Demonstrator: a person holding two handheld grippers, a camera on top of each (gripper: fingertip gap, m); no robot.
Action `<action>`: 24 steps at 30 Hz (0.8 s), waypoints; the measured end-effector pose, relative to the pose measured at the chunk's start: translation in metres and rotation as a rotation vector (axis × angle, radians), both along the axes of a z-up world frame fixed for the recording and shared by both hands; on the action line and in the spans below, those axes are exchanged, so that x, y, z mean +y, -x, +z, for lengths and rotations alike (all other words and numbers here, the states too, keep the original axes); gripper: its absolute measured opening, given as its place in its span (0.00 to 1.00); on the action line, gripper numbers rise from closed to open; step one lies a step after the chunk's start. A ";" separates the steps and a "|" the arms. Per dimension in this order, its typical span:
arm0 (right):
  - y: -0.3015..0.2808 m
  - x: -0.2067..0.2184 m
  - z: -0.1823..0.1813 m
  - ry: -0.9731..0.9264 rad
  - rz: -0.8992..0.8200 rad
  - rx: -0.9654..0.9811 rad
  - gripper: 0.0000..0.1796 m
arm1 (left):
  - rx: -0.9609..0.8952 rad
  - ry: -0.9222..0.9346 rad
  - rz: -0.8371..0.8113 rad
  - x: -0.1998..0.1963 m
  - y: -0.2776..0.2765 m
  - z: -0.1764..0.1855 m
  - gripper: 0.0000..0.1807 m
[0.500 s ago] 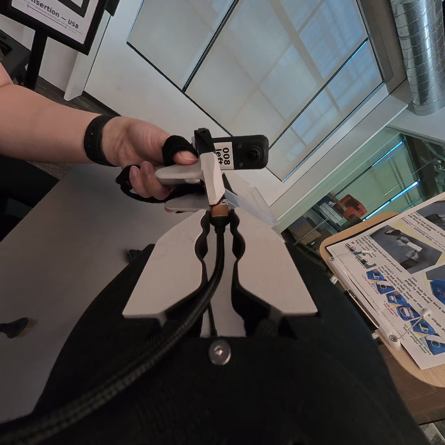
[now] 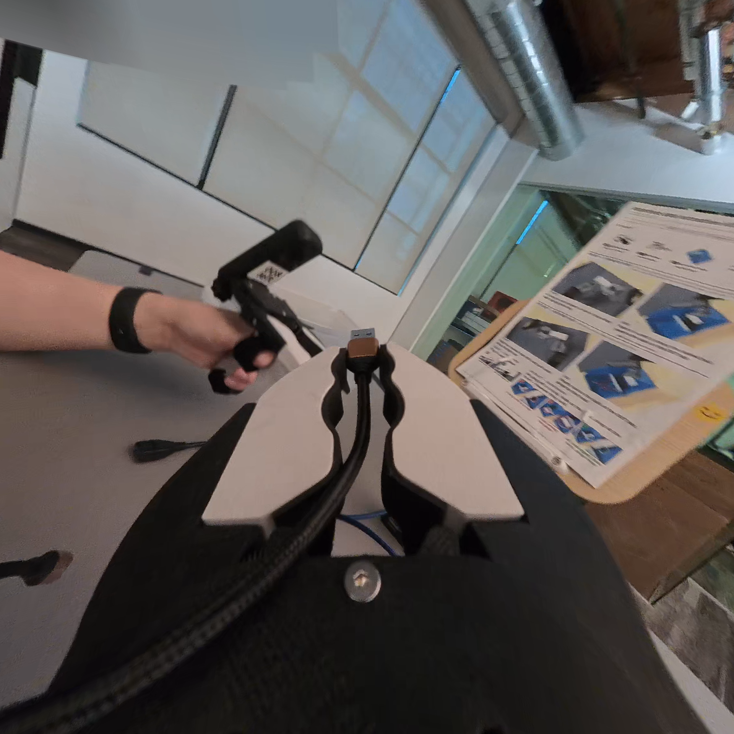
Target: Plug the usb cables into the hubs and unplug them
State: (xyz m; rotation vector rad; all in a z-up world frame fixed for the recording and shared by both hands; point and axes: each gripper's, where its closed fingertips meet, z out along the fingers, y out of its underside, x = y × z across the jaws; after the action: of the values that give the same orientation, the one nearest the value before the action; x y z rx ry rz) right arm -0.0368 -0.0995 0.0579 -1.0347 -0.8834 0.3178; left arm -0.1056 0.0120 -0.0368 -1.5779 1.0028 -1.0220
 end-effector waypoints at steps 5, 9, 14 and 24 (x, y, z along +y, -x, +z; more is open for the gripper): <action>-0.031 0.008 0.008 0.007 -0.055 0.082 0.09 | 0.212 -0.093 -0.017 0.058 -0.040 -0.052 0.33; -0.044 0.012 0.008 0.017 -0.083 0.108 0.09 | 0.277 -0.098 -0.056 0.080 -0.069 -0.066 0.33; -0.048 0.016 0.005 0.032 -0.090 0.108 0.09 | 0.322 -0.096 -0.073 0.095 -0.092 -0.073 0.34; -0.052 0.024 -0.003 0.069 -0.126 0.089 0.09 | 0.329 0.065 -0.179 0.096 -0.107 -0.081 0.15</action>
State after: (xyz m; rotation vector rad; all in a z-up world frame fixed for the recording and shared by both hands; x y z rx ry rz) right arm 0.0150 -0.0754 0.0552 -1.1261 -0.7274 0.2872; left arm 0.0011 0.1082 -0.1180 -1.7722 1.3666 -0.9392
